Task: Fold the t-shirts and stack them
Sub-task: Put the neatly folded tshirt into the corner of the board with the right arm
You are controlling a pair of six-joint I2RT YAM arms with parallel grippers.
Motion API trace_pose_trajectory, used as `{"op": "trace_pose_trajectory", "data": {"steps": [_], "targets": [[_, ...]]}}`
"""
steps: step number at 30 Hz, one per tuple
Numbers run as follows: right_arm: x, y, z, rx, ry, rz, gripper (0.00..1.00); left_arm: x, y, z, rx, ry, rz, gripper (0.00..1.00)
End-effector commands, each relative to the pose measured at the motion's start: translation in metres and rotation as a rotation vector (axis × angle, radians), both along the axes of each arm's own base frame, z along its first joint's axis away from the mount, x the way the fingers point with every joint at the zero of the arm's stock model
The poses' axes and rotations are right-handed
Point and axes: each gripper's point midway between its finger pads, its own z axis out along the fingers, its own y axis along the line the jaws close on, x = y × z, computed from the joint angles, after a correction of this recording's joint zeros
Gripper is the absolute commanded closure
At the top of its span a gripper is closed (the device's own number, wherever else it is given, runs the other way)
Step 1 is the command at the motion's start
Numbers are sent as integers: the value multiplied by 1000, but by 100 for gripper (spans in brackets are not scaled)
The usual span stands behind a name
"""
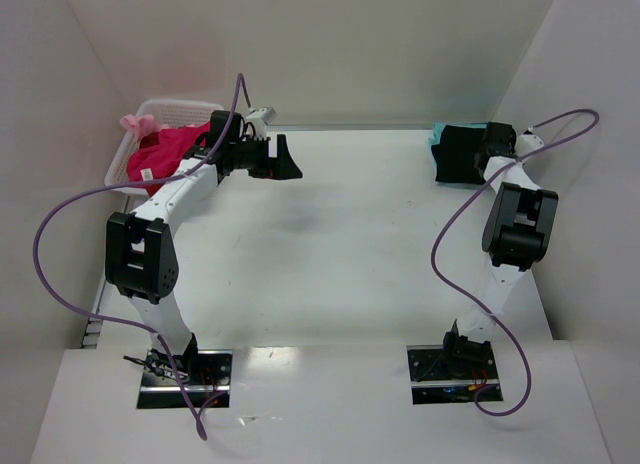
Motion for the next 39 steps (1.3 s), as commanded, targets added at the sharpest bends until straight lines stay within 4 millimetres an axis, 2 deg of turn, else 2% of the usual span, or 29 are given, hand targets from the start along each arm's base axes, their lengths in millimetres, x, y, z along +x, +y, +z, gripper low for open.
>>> {"op": "trace_pose_trajectory", "data": {"steps": [1, 3, 4, 5, 7, 8, 9, 12, 15, 16, 18, 19, 20, 21, 22, 23, 24, 25, 26, 27, 28, 31, 33, 35, 36, 38, 39], "targets": [[12, -29, 41, -86, -99, -69, 75, 12, -3, 18, -35, -53, -4, 1], [15, -27, 36, -70, -89, -54, 59, 14, -4, 19, -37, -62, -4, 1], [16, -25, 36, -63, -91, -46, 36, 14, -4, 19, -37, -62, -4, 1], [15, -23, 30, -53, -81, -37, 25, 14, -4, 19, -37, -62, -4, 1], [20, -16, 41, -28, -120, 3, 19, 12, -4, 24, -44, -64, 0, 1], [19, -13, 41, -24, -125, 21, 15, 11, -3, 20, -42, -55, 0, 1], [25, -11, 50, -26, -154, 47, 13, 11, -3, 20, -42, -55, 0, 1], [38, 15, 58, 30, -185, 180, 2, 10, -3, 24, -44, -64, 0, 1], [53, 44, 72, 9, -205, 287, 0, 9, -3, 29, -46, -75, -1, 1], [65, 61, 88, -7, -231, 329, 0, 9, -3, 29, -46, -75, -1, 1], [82, 81, 95, -33, -227, 404, 0, 7, -2, 30, -46, -75, -1, 1], [95, 97, 113, -44, -242, 441, 0, 7, -2, 30, -46, -75, -1, 1], [106, 104, 94, -28, -202, 454, 0, 8, -3, 31, -48, -84, -1, 1], [115, 109, 93, -32, -184, 472, 0, 7, -2, 35, -50, -93, -1, 1], [132, 110, 125, -65, -232, 473, 0, 7, -2, 35, -45, -99, -5, 1], [134, 120, 115, -56, -179, 478, 0, 6, -3, 36, -50, -98, -12, 1], [143, 121, 89, -55, -128, 465, 0, 5, -3, 34, -48, -89, -12, 1], [155, 123, 113, -88, -169, 466, 0, 5, -3, 34, -44, -96, -17, 1], [160, 129, 111, -107, -153, 475, 0, 5, -3, 34, -44, -96, -17, 1], [161, 126, 105, -111, -134, 462, 0, 4, -3, 28, -40, -77, -16, 1], [168, 125, 101, -138, -124, 442, 0, 6, -3, 32, -37, -92, -21, 1], [168, 118, 77, -150, -75, 409, 0, 3, -2, 29, -28, -82, -25, 1], [162, 114, 59, -144, -31, 373, 0, 1, -1, 23, -16, -54, -30, 1], [157, 112, 41, -139, 21, 368, 0, 1, -1, 26, -11, -61, -34, 1], [158, 113, 40, -131, 11, 360, 0, 0, 0, 18, -2, -41, -38, 1], [154, 113, 18, -114, 57, 357, 0, 1, 0, 24, 1, -55, -43, 1], [154, 113, 18, -106, 47, 349, 0, 3, 0, 20, 4, -44, -43, 1]]}}
